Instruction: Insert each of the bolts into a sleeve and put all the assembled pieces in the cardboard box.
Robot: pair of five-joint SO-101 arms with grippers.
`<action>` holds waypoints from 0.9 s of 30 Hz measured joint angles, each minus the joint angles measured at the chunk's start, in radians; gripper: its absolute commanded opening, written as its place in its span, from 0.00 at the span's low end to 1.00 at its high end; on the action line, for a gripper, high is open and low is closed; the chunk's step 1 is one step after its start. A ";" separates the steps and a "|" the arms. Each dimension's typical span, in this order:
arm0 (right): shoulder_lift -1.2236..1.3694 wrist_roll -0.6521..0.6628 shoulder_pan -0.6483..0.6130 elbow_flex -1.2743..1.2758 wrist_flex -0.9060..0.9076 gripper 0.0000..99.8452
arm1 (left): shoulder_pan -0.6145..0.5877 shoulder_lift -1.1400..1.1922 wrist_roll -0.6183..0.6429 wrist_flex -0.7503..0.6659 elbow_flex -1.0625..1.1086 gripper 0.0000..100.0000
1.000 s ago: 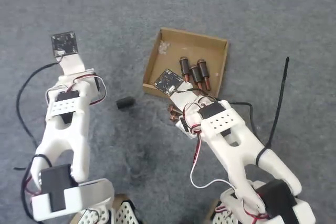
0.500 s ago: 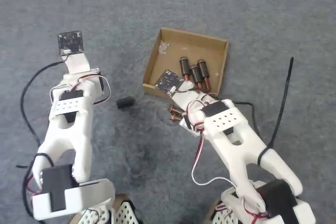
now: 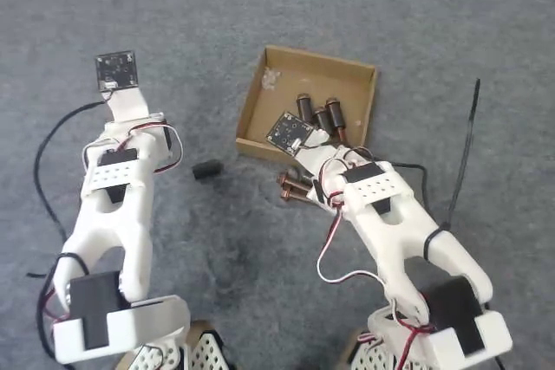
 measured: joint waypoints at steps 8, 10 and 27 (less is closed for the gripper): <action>0.000 0.000 -0.002 0.000 -0.009 0.07 | 0.000 0.000 0.000 0.000 0.000 0.02; 0.009 0.000 -0.008 -0.003 -0.011 0.07 | 0.000 0.000 0.000 0.000 0.000 0.02; 0.219 -0.002 -0.037 -0.201 0.078 0.15 | 0.000 0.000 0.000 0.000 0.000 0.02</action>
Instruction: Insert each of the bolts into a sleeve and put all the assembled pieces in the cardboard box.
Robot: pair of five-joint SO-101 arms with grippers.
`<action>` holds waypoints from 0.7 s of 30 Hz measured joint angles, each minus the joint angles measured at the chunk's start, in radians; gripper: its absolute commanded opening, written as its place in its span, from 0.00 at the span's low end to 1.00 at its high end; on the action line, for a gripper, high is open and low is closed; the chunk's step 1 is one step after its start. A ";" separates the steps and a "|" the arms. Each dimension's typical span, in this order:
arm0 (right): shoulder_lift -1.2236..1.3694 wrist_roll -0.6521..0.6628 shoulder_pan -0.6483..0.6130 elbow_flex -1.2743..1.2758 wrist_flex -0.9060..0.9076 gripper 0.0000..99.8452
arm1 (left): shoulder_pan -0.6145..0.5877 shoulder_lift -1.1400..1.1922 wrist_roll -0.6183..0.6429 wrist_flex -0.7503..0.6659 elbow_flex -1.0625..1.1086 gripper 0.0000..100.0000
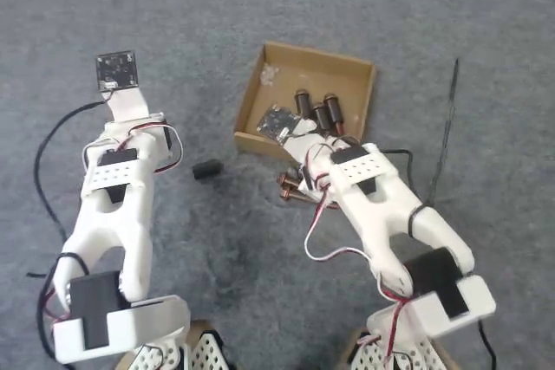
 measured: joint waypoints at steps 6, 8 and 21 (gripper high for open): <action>0.003 0.000 -0.002 -0.005 0.005 0.13 | 0.002 0.000 0.000 0.000 0.000 0.02; 0.003 0.000 -0.002 -0.011 0.005 0.13 | 0.015 0.000 0.000 0.000 0.000 0.02; 0.008 0.002 -0.035 -0.017 0.012 0.14 | 0.032 0.000 -0.002 0.000 0.000 0.02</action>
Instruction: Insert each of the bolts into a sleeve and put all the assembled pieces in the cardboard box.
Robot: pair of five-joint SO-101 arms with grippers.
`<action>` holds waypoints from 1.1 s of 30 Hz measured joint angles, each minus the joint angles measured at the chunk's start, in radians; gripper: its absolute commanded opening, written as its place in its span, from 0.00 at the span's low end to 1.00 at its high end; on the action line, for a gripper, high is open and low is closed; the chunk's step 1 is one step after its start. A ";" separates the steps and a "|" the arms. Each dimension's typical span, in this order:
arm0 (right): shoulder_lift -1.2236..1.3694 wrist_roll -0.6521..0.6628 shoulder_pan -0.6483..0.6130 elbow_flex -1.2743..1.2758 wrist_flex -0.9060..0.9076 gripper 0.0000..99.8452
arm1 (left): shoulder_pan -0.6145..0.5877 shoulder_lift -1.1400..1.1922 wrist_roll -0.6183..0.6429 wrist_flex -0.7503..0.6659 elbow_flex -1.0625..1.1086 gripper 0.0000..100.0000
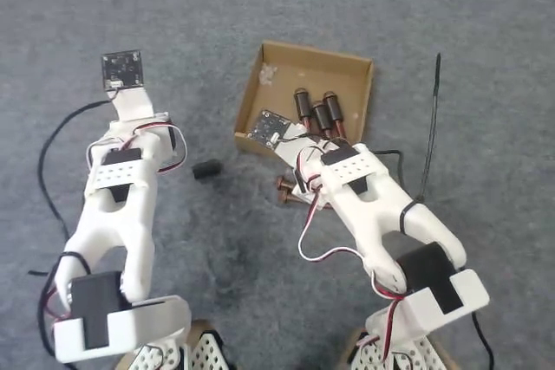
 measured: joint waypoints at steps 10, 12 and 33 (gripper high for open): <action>0.005 0.000 0.000 -0.012 0.000 0.02 | 0.046 0.000 0.000 0.000 0.000 0.01; 0.005 0.000 0.000 -0.017 -0.002 0.01 | 0.068 -0.002 0.000 0.000 0.018 0.01; -0.121 -0.150 0.071 0.075 0.028 0.01 | 0.563 -0.542 0.000 0.261 0.354 0.01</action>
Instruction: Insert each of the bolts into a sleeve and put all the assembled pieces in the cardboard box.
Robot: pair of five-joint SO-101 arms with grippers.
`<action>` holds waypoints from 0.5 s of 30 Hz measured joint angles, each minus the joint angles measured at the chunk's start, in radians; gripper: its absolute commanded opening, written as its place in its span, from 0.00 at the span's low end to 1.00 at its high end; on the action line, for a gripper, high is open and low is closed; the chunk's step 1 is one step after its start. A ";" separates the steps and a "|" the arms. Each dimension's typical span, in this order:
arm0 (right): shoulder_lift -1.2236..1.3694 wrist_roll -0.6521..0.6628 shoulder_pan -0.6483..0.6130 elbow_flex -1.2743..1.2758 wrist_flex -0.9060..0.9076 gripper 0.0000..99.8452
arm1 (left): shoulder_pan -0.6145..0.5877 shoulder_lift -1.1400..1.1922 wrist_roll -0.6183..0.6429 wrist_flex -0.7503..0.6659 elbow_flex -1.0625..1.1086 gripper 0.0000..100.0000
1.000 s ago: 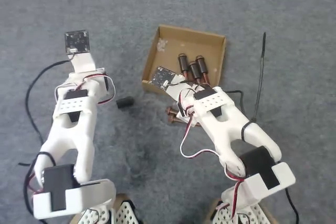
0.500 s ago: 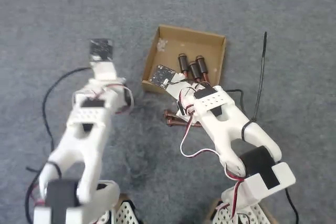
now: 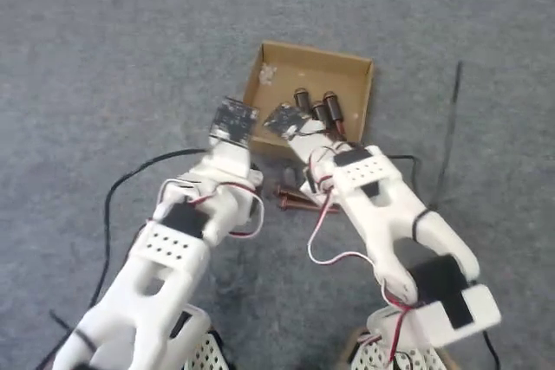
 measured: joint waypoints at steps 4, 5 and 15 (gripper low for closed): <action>-0.064 -0.046 0.026 0.015 0.000 0.01 | 0.068 0.175 -0.005 -0.005 -0.071 0.01; -0.071 -0.057 0.032 0.015 0.000 0.01 | 0.075 0.219 -0.002 -0.005 -0.094 0.01; -0.077 -0.104 0.068 0.015 -0.012 0.01 | 0.290 0.304 0.002 0.087 -0.186 0.01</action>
